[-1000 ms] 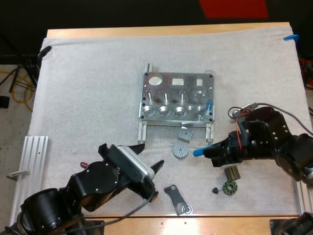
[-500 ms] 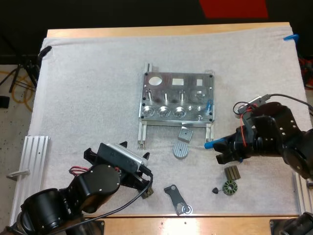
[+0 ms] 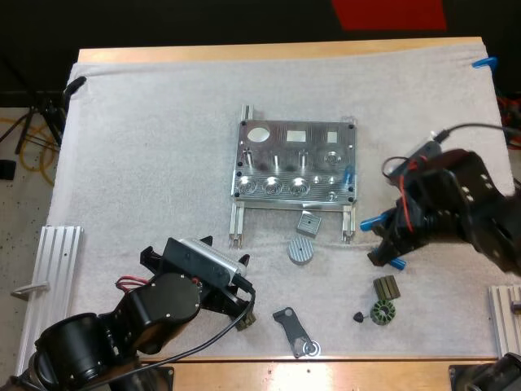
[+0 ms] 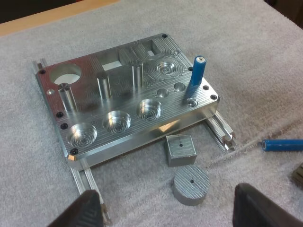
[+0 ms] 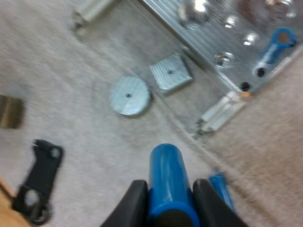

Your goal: Load cells from right to left

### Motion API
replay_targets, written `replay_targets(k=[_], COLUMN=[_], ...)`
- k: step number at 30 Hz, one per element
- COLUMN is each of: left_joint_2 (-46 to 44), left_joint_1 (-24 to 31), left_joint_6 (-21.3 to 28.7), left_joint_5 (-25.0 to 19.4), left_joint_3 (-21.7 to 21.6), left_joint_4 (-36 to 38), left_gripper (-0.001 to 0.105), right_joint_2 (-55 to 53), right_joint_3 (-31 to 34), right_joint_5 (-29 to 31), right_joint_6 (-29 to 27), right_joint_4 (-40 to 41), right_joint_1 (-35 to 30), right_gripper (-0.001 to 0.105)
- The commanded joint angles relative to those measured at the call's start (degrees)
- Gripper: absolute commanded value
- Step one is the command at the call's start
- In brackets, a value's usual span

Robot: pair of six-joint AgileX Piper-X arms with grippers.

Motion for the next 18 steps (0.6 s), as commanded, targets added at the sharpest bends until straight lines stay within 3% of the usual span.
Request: replay_targets(k=[1, 7, 18], left_joint_2=[-0.1, -0.1, -0.1], left_joint_1=[-0.1, -0.1, -0.1], left_joint_6=[-0.1, -0.1, -0.1], left_joint_5=[0.0, 0.0, 0.0], left_joint_3=[-0.2, -0.2, -0.2], left_joint_4=[0.0, 0.0, 0.0], left_gripper=[0.058, 0.058, 0.058], right_joint_2=[1.1, 7.9, 20.0], right_joint_3=[-1.8, -6.9, -16.0], right_joint_5=[1.0, 1.0, 4.8], right_joint_6=[-1.8, -3.3, -10.9], right_joint_4=[0.7, 0.4, 0.4], right_joint_1=[0.1, 0.1, 0.1], right_gripper=[0.008, 0.008, 0.008])
